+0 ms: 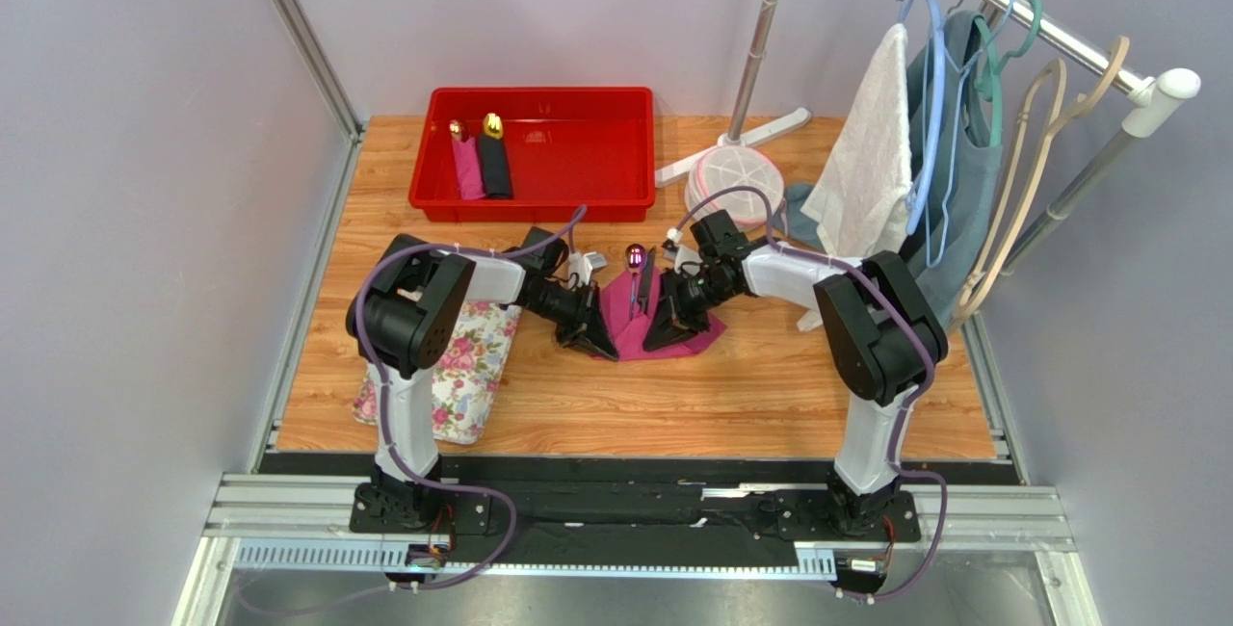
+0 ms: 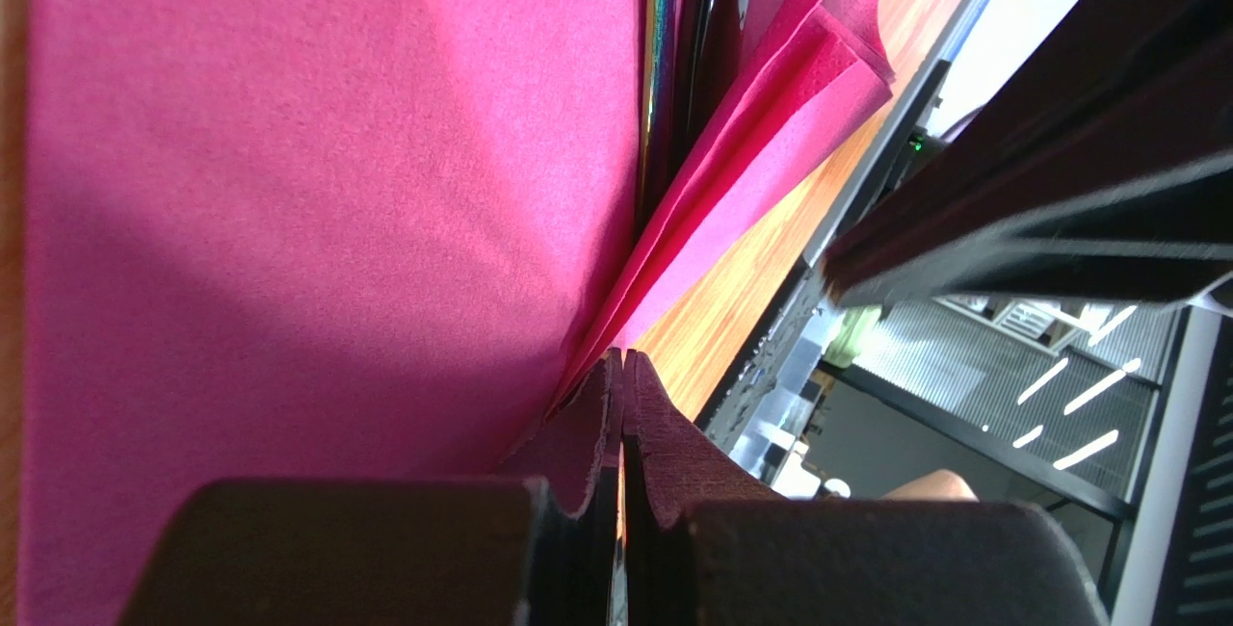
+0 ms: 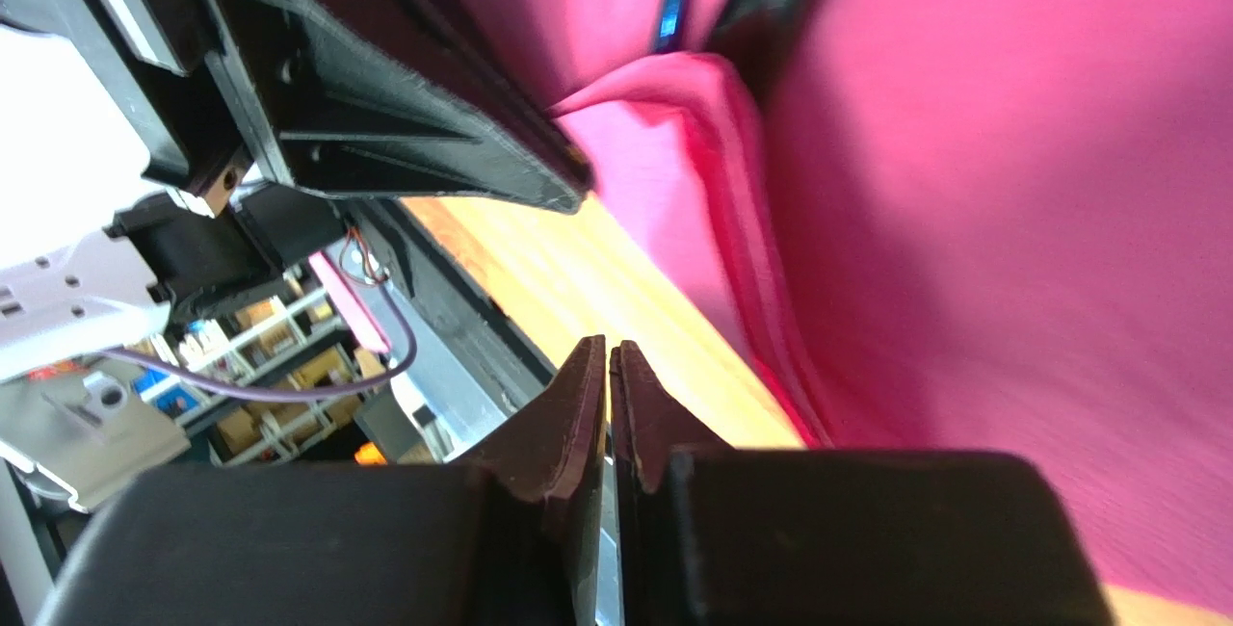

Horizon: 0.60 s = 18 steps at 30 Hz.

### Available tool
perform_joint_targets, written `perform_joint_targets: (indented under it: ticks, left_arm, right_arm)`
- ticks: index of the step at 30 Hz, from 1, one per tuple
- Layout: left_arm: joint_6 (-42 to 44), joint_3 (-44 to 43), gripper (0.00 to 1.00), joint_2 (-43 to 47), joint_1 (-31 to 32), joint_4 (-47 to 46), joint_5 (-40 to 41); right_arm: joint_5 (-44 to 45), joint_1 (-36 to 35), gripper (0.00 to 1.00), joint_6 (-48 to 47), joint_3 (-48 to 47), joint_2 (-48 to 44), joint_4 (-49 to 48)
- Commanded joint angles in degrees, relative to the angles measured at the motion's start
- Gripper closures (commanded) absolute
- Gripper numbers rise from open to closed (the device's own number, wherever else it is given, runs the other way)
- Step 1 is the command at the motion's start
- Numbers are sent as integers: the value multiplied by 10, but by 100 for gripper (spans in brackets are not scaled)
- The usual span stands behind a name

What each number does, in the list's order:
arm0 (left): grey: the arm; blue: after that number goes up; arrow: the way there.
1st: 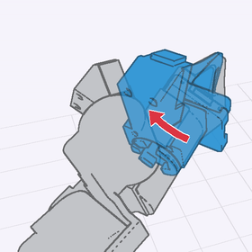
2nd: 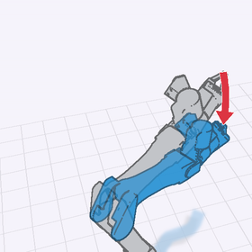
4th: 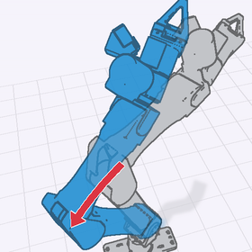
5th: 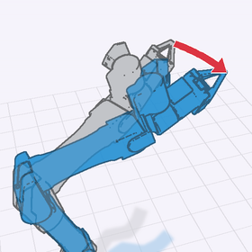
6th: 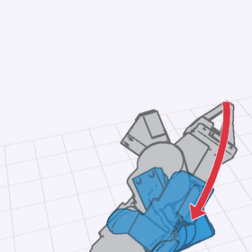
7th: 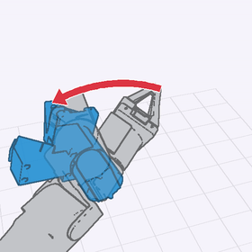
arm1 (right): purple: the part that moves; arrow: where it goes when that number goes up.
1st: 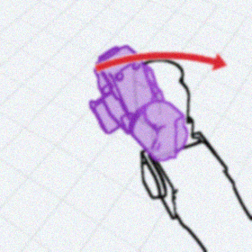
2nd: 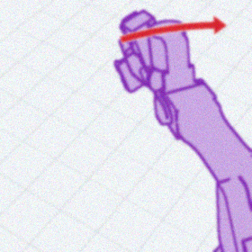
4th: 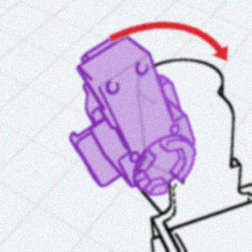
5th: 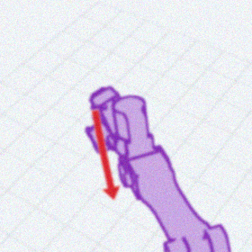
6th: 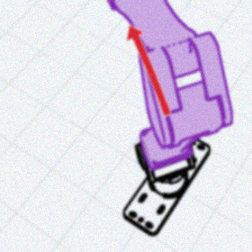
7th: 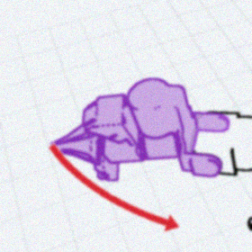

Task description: Place the utensils on the paper napkin and roll it up

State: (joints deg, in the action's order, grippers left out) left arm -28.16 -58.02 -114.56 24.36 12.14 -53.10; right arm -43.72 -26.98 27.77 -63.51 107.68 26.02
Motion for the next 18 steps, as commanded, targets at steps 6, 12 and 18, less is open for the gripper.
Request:
perform_joint_targets:
  ticks: [6, 12, 18]
  left_arm:
    - [19, 6, 100, -11, -5, 10, 39]
    - [21, 9, 100, -15, -5, 10, 37]
    - [22, 11, 100, -19, -7, 10, 39]
  right_arm:
    - [-24, -6, 92, 5, -9, 38, -22]
    - [-22, 19, 92, -3, 0, 52, -19]
    - [-14, 40, 93, -23, 19, 57, -5]
